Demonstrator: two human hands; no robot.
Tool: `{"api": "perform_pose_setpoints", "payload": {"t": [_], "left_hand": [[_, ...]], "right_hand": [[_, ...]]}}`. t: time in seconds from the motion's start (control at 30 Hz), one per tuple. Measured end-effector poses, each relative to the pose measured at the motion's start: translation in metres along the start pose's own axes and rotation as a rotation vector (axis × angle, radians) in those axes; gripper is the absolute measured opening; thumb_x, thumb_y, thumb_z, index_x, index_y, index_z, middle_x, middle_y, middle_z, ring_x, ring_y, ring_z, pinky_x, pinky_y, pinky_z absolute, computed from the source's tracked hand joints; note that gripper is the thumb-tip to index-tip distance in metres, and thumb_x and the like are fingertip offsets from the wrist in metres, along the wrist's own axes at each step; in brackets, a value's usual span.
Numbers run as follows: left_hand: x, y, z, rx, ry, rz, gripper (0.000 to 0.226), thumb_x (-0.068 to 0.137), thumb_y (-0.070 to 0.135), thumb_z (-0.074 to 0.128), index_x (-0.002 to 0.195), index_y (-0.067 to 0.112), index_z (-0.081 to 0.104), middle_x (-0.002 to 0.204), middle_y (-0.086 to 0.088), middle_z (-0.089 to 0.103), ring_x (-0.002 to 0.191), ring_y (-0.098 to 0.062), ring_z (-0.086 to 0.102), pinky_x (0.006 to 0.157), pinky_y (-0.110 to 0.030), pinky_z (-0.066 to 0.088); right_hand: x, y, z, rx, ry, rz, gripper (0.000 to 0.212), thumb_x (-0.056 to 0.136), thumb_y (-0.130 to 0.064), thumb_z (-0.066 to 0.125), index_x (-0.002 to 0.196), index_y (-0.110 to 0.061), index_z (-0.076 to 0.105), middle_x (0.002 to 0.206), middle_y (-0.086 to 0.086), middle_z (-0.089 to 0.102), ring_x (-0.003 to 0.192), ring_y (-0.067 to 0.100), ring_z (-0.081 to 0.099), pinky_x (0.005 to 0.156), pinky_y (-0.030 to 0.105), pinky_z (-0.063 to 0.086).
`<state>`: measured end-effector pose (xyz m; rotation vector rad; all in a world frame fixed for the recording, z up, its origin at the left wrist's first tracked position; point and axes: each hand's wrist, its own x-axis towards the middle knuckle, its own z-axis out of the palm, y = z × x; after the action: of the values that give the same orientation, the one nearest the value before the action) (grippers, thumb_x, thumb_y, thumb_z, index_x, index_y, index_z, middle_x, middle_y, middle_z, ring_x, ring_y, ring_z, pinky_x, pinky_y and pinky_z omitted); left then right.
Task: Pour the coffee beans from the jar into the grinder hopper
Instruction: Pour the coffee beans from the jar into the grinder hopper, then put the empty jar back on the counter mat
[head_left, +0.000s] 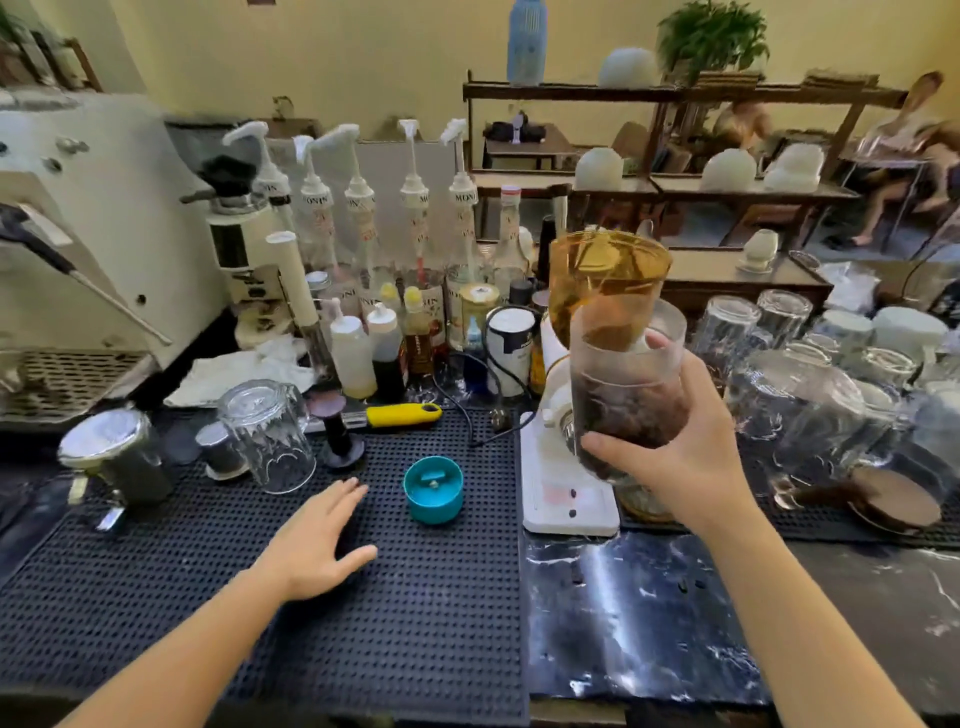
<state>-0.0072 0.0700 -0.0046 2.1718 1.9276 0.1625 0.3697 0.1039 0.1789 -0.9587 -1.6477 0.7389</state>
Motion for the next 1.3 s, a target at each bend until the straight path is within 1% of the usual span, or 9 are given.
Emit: {"api": "perform_pose_setpoints", "payload": {"t": [0.2, 0.33, 0.4, 0.5, 0.63, 0.87, 1.0, 1.17, 1.3], "left_hand": [[0.006, -0.036, 0.011, 0.07, 0.035, 0.141, 0.084, 0.08, 0.075, 0.029, 0.148, 0.027, 0.021, 0.157, -0.006, 0.019, 0.143, -0.021, 0.017, 0.116, -0.038, 0.013], [0.007, -0.042, 0.019, 0.047, 0.071, 0.148, 0.082, 0.081, 0.075, 0.026, 0.149, 0.029, 0.019, 0.158, -0.005, 0.018, 0.144, -0.021, 0.015, 0.116, -0.039, 0.011], [0.007, -0.043, 0.021, 0.03, 0.068, 0.151, 0.081, 0.082, 0.075, 0.026, 0.149, 0.029, 0.018, 0.158, -0.005, 0.017, 0.144, -0.021, 0.013, 0.115, -0.039, 0.009], [0.007, -0.044, 0.022, 0.007, 0.073, 0.142, 0.081, 0.082, 0.074, 0.027, 0.149, 0.03, 0.016, 0.159, -0.003, 0.014, 0.144, -0.019, 0.01, 0.115, -0.037, 0.005], [0.007, -0.044, 0.021, -0.012, 0.067, 0.139, 0.081, 0.081, 0.074, 0.031, 0.148, 0.031, 0.018, 0.159, -0.003, 0.015, 0.144, -0.021, 0.012, 0.114, -0.037, 0.005], [0.008, -0.043, 0.019, -0.059, 0.06, 0.124, 0.078, 0.078, 0.071, 0.044, 0.144, 0.032, 0.029, 0.155, -0.001, 0.028, 0.141, -0.02, 0.024, 0.113, -0.037, 0.017], [0.009, -0.042, 0.018, -0.083, 0.039, 0.111, 0.079, 0.076, 0.072, 0.048, 0.143, 0.034, 0.031, 0.153, 0.001, 0.031, 0.14, -0.017, 0.026, 0.106, -0.035, 0.016], [0.01, -0.042, 0.017, -0.085, 0.031, 0.099, 0.081, 0.073, 0.073, 0.049, 0.142, 0.035, 0.032, 0.152, 0.002, 0.034, 0.139, -0.015, 0.025, 0.104, -0.036, 0.02], [0.01, -0.042, 0.017, -0.098, 0.025, 0.086, 0.08, 0.075, 0.074, 0.047, 0.143, 0.037, 0.03, 0.152, 0.003, 0.032, 0.139, -0.015, 0.026, 0.104, -0.036, 0.02]], "right_hand": [[0.009, -0.004, 0.096, 0.027, 0.029, 0.069, 0.082, 0.051, -0.034, 0.086, 0.118, -0.05, 0.043, 0.113, -0.032, 0.056, 0.108, -0.004, 0.056, 0.079, 0.009, 0.047], [0.036, 0.025, 0.163, -0.002, 0.065, 0.187, 0.083, 0.052, -0.035, 0.086, 0.123, -0.033, 0.041, 0.122, -0.009, 0.056, 0.107, -0.007, 0.055, 0.081, 0.009, 0.046], [0.055, 0.045, 0.19, -0.029, 0.091, 0.235, 0.082, 0.055, -0.028, 0.085, 0.123, -0.024, 0.039, 0.118, -0.006, 0.052, 0.102, -0.011, 0.052, 0.081, 0.006, 0.043], [0.087, 0.074, 0.218, -0.074, 0.138, 0.303, 0.082, 0.055, -0.021, 0.085, 0.123, -0.017, 0.039, 0.117, -0.002, 0.052, 0.104, 0.008, 0.052, 0.084, 0.019, 0.043], [0.127, 0.107, 0.244, -0.159, 0.132, 0.345, 0.083, 0.054, -0.028, 0.087, 0.121, -0.02, 0.04, 0.104, -0.014, 0.048, 0.101, 0.008, 0.048, 0.083, 0.021, 0.039], [0.166, 0.159, 0.271, -0.175, 0.015, 0.441, 0.085, 0.05, -0.03, 0.089, 0.119, -0.024, 0.039, 0.117, 0.0, 0.053, 0.11, 0.018, 0.05, 0.09, 0.03, 0.042], [0.167, 0.179, 0.273, -0.188, -0.039, 0.491, 0.087, 0.049, -0.033, 0.09, 0.12, -0.023, 0.041, 0.12, 0.0, 0.054, 0.109, 0.015, 0.048, 0.089, 0.026, 0.037], [0.166, 0.187, 0.271, -0.244, -0.103, 0.492, 0.083, 0.045, -0.039, 0.09, 0.109, -0.03, 0.038, 0.104, -0.007, 0.053, 0.098, 0.011, 0.049, 0.079, 0.024, 0.038], [0.162, 0.185, 0.27, -0.255, -0.156, 0.473, 0.082, 0.042, -0.045, 0.088, 0.106, -0.034, 0.039, 0.101, -0.01, 0.053, 0.094, 0.01, 0.051, 0.065, 0.012, 0.035]]}}
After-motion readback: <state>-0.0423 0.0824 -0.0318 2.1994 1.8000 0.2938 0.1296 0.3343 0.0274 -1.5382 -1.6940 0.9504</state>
